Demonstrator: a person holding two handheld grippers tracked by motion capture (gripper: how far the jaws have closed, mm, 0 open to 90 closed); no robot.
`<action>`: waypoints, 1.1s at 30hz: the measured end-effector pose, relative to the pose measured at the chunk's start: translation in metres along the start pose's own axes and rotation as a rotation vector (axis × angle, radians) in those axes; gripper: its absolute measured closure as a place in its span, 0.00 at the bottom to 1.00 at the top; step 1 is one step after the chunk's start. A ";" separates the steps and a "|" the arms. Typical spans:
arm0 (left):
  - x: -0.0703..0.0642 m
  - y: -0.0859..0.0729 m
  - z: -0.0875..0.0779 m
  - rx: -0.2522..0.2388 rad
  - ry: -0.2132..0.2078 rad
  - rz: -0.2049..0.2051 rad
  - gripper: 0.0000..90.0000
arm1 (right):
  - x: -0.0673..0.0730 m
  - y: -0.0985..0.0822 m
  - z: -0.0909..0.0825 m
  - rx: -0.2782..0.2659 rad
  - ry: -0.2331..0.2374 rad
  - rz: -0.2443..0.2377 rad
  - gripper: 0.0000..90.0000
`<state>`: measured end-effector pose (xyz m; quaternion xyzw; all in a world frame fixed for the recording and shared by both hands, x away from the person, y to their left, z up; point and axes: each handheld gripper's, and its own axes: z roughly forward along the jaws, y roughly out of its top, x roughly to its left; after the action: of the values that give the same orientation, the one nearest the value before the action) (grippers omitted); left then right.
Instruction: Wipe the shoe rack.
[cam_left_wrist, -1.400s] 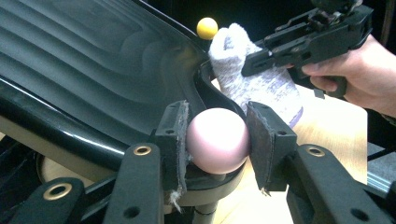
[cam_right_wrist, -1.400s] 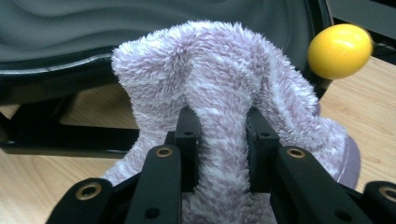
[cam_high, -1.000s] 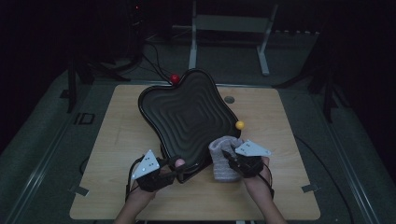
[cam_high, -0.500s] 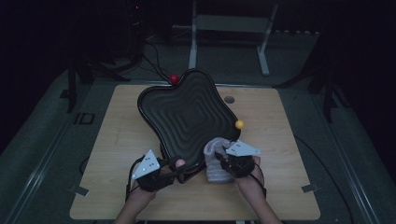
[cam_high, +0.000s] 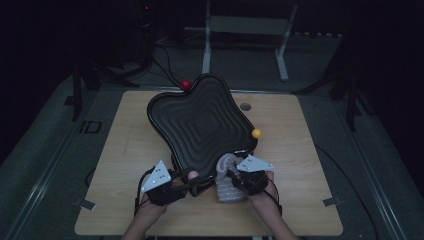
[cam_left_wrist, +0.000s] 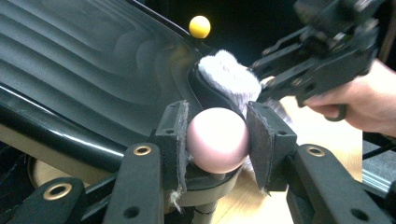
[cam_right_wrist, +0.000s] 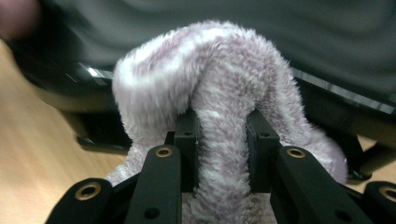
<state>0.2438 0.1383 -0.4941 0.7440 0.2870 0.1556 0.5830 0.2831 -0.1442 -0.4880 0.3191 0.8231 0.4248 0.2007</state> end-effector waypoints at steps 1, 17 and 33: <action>0.000 0.000 0.000 0.001 0.000 -0.001 0.67 | 0.002 0.001 -0.001 -0.005 0.003 -0.005 0.79; 0.000 0.001 0.000 0.006 0.005 -0.002 0.67 | 0.026 -0.001 -0.004 -0.007 0.016 -0.083 0.80; -0.001 0.000 0.000 0.006 0.003 -0.002 0.67 | 0.039 -0.011 0.003 0.065 0.034 -0.082 0.80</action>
<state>0.2429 0.1378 -0.4935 0.7452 0.2892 0.1553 0.5805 0.2531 -0.1209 -0.5012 0.2843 0.8522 0.3944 0.1933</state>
